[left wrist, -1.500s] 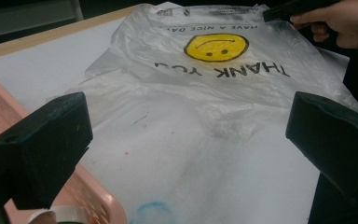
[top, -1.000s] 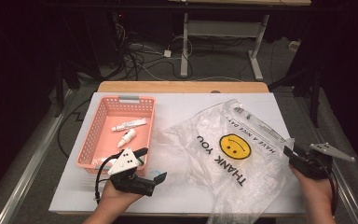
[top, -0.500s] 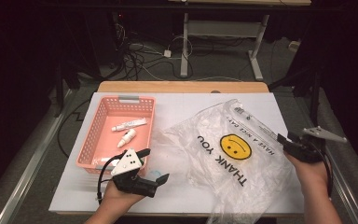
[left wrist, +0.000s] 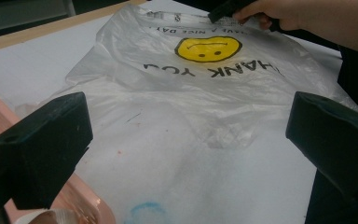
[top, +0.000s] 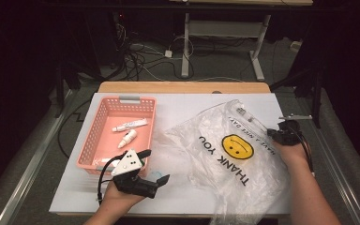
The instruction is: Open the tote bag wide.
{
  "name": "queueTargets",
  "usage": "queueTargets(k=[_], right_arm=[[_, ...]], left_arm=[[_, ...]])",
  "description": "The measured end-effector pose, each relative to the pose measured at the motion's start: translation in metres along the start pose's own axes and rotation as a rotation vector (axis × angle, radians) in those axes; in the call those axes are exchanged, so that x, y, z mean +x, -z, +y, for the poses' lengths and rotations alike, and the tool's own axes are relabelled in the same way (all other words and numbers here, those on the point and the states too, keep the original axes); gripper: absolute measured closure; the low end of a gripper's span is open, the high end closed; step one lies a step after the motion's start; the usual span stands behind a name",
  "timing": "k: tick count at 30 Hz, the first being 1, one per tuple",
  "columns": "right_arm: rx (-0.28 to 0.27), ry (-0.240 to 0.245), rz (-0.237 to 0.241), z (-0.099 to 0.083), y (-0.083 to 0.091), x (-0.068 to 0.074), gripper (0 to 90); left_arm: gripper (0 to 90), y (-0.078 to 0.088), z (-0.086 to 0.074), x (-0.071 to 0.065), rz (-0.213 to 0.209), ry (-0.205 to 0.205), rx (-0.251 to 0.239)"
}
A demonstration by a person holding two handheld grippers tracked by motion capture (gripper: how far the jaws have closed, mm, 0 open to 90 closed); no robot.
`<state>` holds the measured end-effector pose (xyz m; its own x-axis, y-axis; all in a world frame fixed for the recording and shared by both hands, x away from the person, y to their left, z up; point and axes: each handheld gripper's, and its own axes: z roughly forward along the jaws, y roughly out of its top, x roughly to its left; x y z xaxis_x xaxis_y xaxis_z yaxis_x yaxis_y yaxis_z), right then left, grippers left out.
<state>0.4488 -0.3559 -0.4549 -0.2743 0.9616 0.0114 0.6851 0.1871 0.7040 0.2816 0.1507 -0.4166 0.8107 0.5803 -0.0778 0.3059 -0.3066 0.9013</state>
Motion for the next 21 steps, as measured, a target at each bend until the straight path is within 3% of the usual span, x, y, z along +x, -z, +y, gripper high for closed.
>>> queueTargets(k=[2,4,6,7,10,12,14,15,17,18,20,21], right_arm=[[-0.012,-0.006,-0.005,0.001,0.001,-0.001,90.0],[-0.05,-0.047,-0.059,0.002,0.008,-0.008,90.0],[-0.06,-0.066,-0.077,0.001,0.011,-0.012,90.0],[-0.084,-0.098,-0.102,-0.002,0.016,-0.021,90.0],[-0.098,-0.119,-0.117,-0.004,0.021,-0.027,90.0],[-0.129,-0.137,-0.087,-0.006,0.029,-0.03,74.9],[-0.146,-0.13,-0.072,-0.005,0.033,-0.029,71.8],[-0.179,-0.099,-0.05,-0.003,0.044,-0.021,68.7],[-0.192,-0.085,-0.037,-0.003,0.049,-0.016,66.7],[-0.221,-0.051,-0.009,-0.005,0.06,-0.003,64.5],[-0.228,-0.041,-0.003,-0.006,0.064,0.002,63.6],[-0.246,-0.008,0.024,-0.011,0.073,0.015,61.9]], left_arm=[[0.0,0.0,0.0,0.0,-0.001,-0.001,0.0],[0.0,0.0,0.0,0.0,-0.001,-0.003,0.001],[0.0,0.0,0.0,0.0,-0.001,-0.002,0.0],[0.0,0.0,0.0,0.0,-0.001,-0.002,0.0],[0.0,-0.001,0.0,0.0,0.0,0.0,0.002],[0.0,-0.002,-0.001,0.001,-0.002,0.003,0.002],[0.0,-0.003,-0.001,0.0,-0.004,0.001,0.002],[0.0,-0.003,-0.001,0.0,-0.003,-0.002,-0.004],[0.0,-0.003,-0.001,-0.001,-0.004,-0.003,-0.012],[0.0,-0.003,-0.001,-0.001,-0.004,-0.003,-0.015],[0.0,-0.003,-0.001,0.0,-0.005,-0.001,-0.017],[0.0,-0.002,-0.001,0.0,-0.005,-0.002,-0.016]])
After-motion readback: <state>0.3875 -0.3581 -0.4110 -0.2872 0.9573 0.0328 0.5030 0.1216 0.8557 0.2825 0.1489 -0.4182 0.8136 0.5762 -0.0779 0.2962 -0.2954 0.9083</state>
